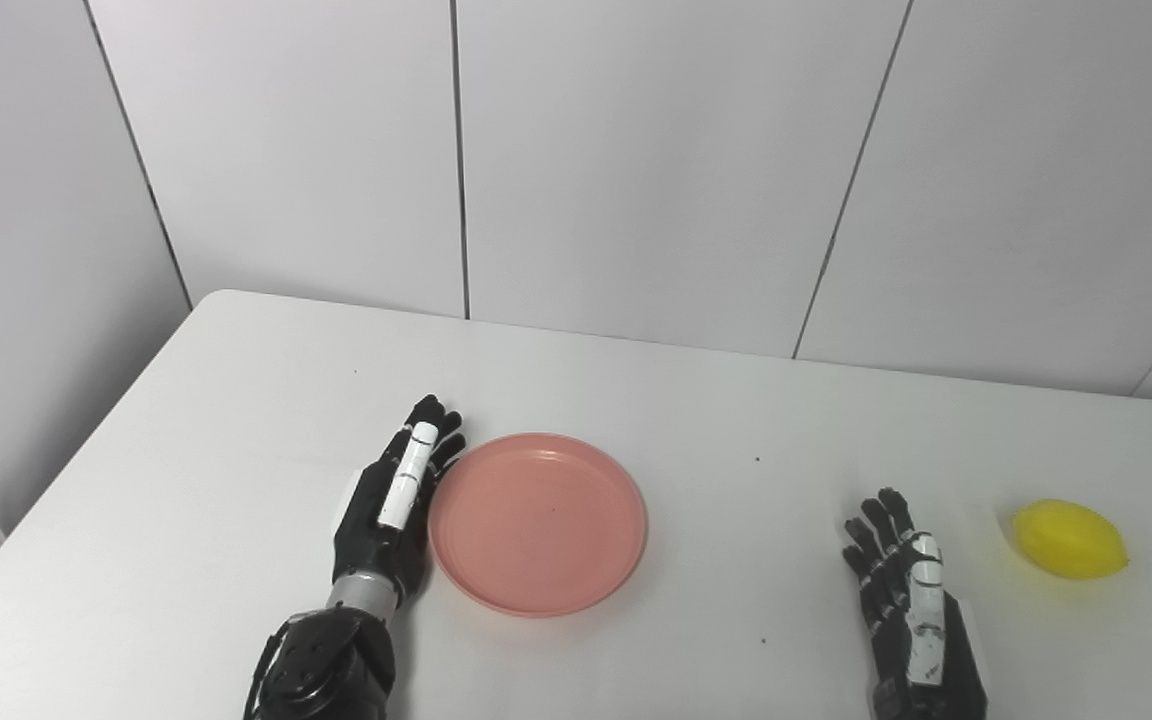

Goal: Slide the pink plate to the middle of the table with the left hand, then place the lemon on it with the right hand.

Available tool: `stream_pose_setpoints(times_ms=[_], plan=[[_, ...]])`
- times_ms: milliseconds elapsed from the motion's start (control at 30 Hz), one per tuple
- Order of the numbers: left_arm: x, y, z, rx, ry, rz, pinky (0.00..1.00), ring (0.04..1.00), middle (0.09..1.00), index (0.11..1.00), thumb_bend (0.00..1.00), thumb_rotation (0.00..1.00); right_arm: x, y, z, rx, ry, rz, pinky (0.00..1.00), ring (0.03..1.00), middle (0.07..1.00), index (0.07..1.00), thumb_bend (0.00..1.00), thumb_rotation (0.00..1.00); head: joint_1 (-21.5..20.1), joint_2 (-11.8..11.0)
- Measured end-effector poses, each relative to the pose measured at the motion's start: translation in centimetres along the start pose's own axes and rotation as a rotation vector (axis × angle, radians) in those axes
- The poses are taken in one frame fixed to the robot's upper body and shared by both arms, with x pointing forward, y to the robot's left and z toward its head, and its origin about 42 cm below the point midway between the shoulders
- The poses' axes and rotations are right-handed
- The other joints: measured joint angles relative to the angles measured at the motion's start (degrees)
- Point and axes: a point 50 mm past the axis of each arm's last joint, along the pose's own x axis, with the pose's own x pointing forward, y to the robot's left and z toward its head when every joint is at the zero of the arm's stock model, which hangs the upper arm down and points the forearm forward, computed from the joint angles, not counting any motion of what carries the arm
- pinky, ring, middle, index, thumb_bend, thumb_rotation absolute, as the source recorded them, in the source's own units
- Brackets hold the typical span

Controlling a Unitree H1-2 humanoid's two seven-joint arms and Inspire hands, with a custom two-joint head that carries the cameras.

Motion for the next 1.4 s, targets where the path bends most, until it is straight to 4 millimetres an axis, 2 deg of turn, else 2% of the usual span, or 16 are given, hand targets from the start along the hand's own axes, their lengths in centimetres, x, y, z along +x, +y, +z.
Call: stream_pose_setpoints(times_ms=[300, 433, 933, 1200, 1400], plan=[[0.3, -0.5, -0.2, -0.019, 0.006, 0.012, 0.92, 0.905, 0.897, 0.944, 0.69, 0.67, -0.1, 0.6, -0.1, 0.007, 0.002, 0.006, 0.96, 0.939, 0.946, 0.946, 0.71, 1.0, -0.5, 0.9], [0.4, -0.8, -0.2, -0.031, 0.005, 0.014, 0.94, 0.908, 0.903, 0.945, 0.7, 0.67, -0.3, 1.2, -0.1, 0.013, 0.004, -0.002, 0.95, 0.932, 0.94, 0.938, 0.72, 1.0, -3.1, 2.2], [0.3, -1.4, 0.0, -0.026, 0.015, -0.029, 0.92, 0.915, 0.921, 0.965, 0.66, 0.7, -0.4, 2.9, 0.0, 0.024, 0.028, -0.011, 0.94, 0.931, 0.927, 0.927, 0.7, 1.0, -7.4, 3.4], [0.0, -1.9, -0.1, -0.024, 0.026, -0.057, 0.98, 0.94, 0.927, 0.992, 0.64, 0.7, -0.4, 3.1, 0.0, 0.033, 0.028, -0.01, 0.95, 0.932, 0.93, 0.927, 0.72, 0.98, -7.7, 4.0], [-0.3, -2.4, -0.4, -0.035, 0.032, -0.074, 1.0, 0.942, 0.945, 1.0, 0.67, 0.66, -0.3, 3.1, 0.0, 0.033, 0.028, -0.009, 0.95, 0.931, 0.93, 0.926, 0.72, 0.98, -7.8, 4.0]])
